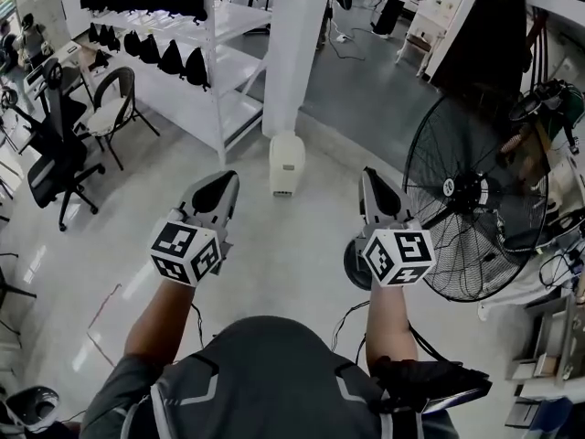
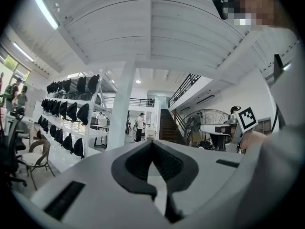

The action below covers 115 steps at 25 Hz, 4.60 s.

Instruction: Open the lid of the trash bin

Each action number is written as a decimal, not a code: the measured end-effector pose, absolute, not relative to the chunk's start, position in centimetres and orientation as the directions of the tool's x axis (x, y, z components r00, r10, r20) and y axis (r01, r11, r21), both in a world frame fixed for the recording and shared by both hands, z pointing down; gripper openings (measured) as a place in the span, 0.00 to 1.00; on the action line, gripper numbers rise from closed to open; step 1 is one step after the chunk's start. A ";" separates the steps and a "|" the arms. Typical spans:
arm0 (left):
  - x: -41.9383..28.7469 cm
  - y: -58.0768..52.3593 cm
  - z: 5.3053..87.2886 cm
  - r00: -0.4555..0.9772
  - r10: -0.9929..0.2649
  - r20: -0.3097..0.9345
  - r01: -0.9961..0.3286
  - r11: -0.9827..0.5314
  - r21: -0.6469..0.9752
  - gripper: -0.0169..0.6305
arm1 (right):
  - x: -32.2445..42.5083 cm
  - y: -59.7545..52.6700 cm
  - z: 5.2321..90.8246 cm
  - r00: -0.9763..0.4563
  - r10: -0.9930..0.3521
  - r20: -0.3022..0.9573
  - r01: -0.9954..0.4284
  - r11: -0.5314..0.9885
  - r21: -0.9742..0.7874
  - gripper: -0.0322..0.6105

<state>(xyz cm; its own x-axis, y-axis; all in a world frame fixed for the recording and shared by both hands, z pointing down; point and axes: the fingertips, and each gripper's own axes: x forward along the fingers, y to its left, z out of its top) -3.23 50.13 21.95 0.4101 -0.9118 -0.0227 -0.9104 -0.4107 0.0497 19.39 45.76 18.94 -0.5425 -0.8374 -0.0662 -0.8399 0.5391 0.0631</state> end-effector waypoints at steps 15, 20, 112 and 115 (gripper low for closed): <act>-8.3 46.8 23.7 0.435 -0.900 -0.033 -0.896 -0.437 0.080 0.04 | 14.7 42.4 20.2 -0.525 -0.849 -0.062 -0.850 0.521 0.073 0.09; -8.5 42.5 23.9 0.404 -0.914 -0.032 -0.912 -0.406 0.066 0.04 | 14.9 37.0 20.5 -0.543 -0.836 -0.079 -0.840 0.540 0.052 0.09; -5.7 -18.9 49.1 0.537 -0.724 0.433 -0.823 -0.562 0.082 0.04 | 12.9 -22.8 48.8 -0.468 -0.772 0.431 -0.860 0.510 -0.020 0.10; -5.7 -19.0 51.8 0.526 -0.711 0.466 -0.829 -0.552 0.093 0.04 | 12.3 -22.8 52.1 -0.473 -0.737 0.482 -0.849 0.528 -0.026 0.10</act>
